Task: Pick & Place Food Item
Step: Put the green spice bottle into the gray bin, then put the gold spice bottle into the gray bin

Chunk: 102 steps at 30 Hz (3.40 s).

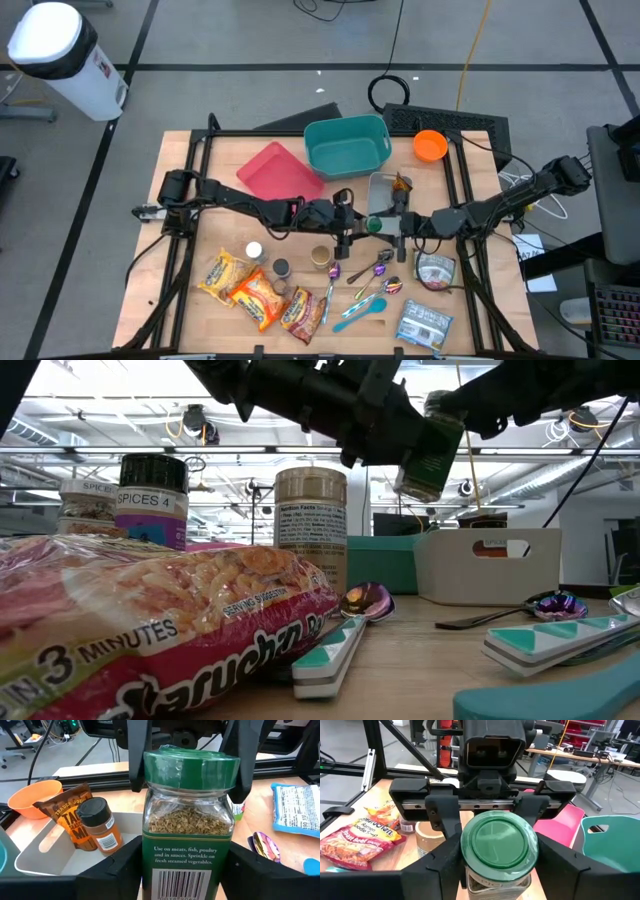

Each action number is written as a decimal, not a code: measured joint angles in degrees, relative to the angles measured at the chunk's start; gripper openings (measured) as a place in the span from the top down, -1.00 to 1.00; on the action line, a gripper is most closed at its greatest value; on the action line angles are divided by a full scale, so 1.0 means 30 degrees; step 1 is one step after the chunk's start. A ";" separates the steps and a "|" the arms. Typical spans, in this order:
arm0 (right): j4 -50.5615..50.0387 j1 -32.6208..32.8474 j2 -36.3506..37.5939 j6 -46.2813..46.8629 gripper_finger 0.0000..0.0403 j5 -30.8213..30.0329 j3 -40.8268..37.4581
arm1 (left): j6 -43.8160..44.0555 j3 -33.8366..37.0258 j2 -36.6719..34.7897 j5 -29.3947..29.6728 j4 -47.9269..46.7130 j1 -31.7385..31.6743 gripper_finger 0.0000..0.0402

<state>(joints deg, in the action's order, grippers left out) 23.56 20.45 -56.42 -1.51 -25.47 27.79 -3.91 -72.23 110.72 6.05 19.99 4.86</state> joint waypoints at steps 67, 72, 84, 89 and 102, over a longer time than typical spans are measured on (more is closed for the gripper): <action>-1.6043 0.1035 0.6906 0.9281 -0.45 -0.3436 -0.2570 | -0.0981 0.0451 -0.4641 -0.0329 -0.7125 -0.0240 -0.94; -1.5908 0.1037 0.7398 0.7778 -0.39 -0.3468 -0.1444 | -0.0996 0.0448 -0.4641 -0.0321 -0.7180 -0.0240 -0.94; -1.2813 0.1269 0.7378 0.6824 -0.18 -0.2118 -0.0500 | -0.1002 0.0451 -0.4641 -0.0321 -0.7265 -0.0240 -0.94; -0.9271 0.2409 0.4795 0.3865 0.13 -0.1414 -0.0171 | -0.1026 0.0444 -0.4641 -0.0314 -0.7271 -0.0240 -0.94; -1.7492 0.2557 -0.4877 0.5679 0.94 0.1125 0.6231 | -0.0702 0.0444 -0.4641 -0.0321 -0.7337 -0.0546 -0.94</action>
<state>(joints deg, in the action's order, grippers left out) -28.92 28.12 -71.06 15.53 -22.10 46.49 -6.01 -70.89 96.79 5.08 -2.02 3.22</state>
